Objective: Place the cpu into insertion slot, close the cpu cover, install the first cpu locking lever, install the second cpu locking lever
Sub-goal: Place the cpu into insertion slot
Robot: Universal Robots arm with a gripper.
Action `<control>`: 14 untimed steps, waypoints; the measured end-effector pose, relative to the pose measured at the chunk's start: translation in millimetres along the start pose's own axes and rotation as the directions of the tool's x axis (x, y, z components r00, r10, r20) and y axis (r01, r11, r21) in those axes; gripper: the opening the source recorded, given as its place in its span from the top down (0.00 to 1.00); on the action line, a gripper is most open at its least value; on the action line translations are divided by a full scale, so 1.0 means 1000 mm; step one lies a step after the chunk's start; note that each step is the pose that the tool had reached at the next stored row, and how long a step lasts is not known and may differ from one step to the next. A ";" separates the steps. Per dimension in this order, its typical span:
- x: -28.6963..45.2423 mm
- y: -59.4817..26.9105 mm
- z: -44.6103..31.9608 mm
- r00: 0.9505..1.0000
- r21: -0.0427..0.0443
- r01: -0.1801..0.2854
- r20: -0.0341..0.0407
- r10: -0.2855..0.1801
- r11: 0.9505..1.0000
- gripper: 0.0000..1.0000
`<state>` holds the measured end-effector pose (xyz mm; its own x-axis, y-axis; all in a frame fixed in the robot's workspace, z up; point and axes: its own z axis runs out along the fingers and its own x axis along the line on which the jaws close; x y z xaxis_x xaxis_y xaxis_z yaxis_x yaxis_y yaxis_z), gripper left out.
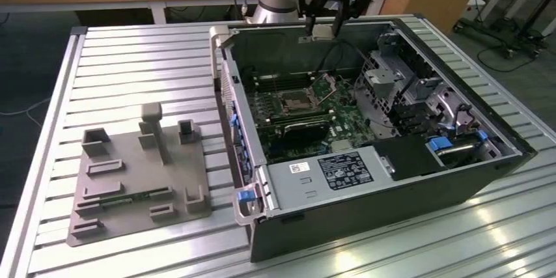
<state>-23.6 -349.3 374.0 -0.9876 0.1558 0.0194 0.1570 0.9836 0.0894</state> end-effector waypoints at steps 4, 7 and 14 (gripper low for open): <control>0.0000 0.0000 0.0000 1.000 0.000 0.000 0.000 0.000 1.000 0.46; 0.0000 0.0000 0.0000 1.000 0.000 0.000 0.000 0.000 1.000 0.46; 0.0000 0.0000 0.0000 1.000 0.000 -0.001 0.000 0.001 1.000 0.46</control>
<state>-23.7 -349.3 374.0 -0.9874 0.1572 0.0193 0.1583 0.9833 0.0893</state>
